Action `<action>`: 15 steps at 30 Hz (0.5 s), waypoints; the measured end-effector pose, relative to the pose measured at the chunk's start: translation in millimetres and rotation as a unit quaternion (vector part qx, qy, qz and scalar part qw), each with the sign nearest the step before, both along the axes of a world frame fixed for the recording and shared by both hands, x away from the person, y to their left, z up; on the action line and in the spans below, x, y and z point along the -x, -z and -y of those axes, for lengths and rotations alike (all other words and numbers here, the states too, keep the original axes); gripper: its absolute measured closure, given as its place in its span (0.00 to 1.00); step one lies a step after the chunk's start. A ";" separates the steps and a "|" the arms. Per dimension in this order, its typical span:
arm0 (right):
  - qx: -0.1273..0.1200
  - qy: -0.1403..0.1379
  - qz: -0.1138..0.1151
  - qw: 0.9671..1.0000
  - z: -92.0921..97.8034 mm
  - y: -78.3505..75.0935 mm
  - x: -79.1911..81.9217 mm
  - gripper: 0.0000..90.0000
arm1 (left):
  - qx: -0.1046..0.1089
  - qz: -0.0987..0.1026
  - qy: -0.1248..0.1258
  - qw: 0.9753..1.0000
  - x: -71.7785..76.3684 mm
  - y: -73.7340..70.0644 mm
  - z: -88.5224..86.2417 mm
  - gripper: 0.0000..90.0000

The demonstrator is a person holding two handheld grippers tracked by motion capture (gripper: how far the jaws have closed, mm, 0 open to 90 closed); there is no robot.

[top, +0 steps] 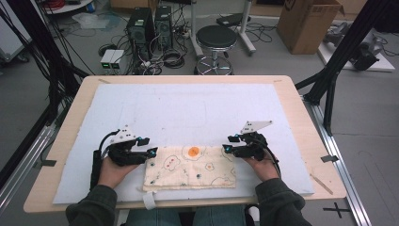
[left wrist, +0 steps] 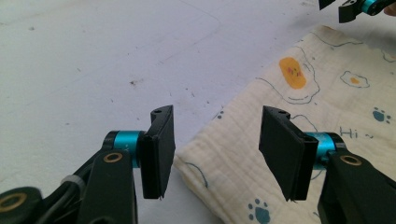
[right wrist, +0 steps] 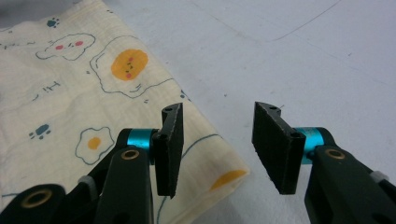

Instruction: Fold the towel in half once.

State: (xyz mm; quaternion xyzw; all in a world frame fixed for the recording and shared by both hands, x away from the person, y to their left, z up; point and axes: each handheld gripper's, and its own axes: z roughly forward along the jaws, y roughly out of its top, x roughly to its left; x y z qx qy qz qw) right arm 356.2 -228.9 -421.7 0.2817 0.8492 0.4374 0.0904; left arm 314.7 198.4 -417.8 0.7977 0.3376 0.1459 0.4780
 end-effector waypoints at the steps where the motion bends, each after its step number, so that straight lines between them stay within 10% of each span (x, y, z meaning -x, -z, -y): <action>1: 0.000 0.000 -0.001 1.000 0.2 -0.2 -1.1 0.60 | 0.000 -0.001 0.000 1.000 -0.5 -0.1 0.2 0.51; 15: -0.005 -0.002 -0.007 1.000 1.0 -2.5 -7.6 0.60 | -0.002 0.005 -0.005 1.000 -5.9 0.4 0.6 0.50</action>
